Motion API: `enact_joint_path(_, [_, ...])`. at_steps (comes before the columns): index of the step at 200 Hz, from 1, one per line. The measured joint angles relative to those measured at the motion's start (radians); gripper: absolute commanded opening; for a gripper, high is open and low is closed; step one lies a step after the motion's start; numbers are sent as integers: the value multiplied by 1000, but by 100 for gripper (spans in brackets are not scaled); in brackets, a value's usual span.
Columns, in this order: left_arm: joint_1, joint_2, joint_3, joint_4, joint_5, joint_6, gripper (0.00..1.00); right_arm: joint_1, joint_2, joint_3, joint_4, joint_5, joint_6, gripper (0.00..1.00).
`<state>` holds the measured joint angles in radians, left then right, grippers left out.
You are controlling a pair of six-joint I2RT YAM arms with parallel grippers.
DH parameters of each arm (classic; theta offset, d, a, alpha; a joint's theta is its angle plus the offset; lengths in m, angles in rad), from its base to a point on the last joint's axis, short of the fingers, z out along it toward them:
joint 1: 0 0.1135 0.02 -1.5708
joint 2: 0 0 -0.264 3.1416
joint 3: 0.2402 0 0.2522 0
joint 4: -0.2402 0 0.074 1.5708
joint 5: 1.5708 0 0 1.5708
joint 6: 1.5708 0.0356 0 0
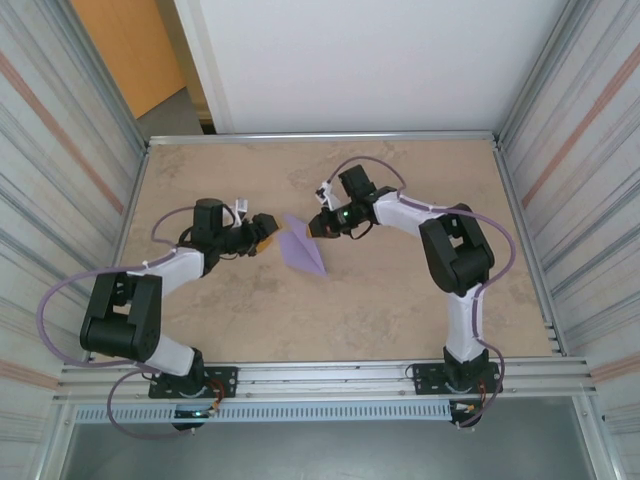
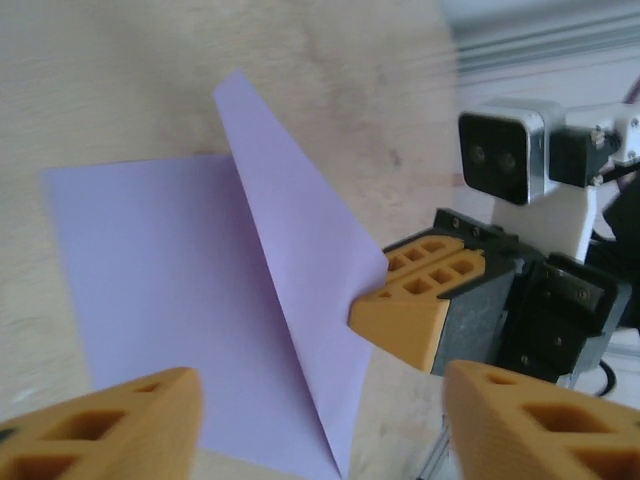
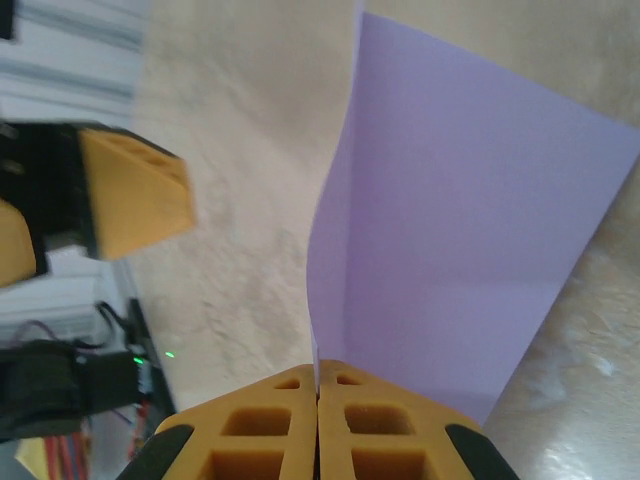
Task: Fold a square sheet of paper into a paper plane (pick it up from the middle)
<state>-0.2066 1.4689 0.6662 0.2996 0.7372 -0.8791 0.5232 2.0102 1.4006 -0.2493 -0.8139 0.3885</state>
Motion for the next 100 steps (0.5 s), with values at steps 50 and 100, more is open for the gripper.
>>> enact_joint_path(50, [-53, -68, 3, 108, 54, -8, 80, -28, -153, -51, 195, -67, 178, 10])
enact_joint_path(100, [-80, -64, 40, 184, 93, -26, 73, -33, -176, -84, 361, -130, 341, 11])
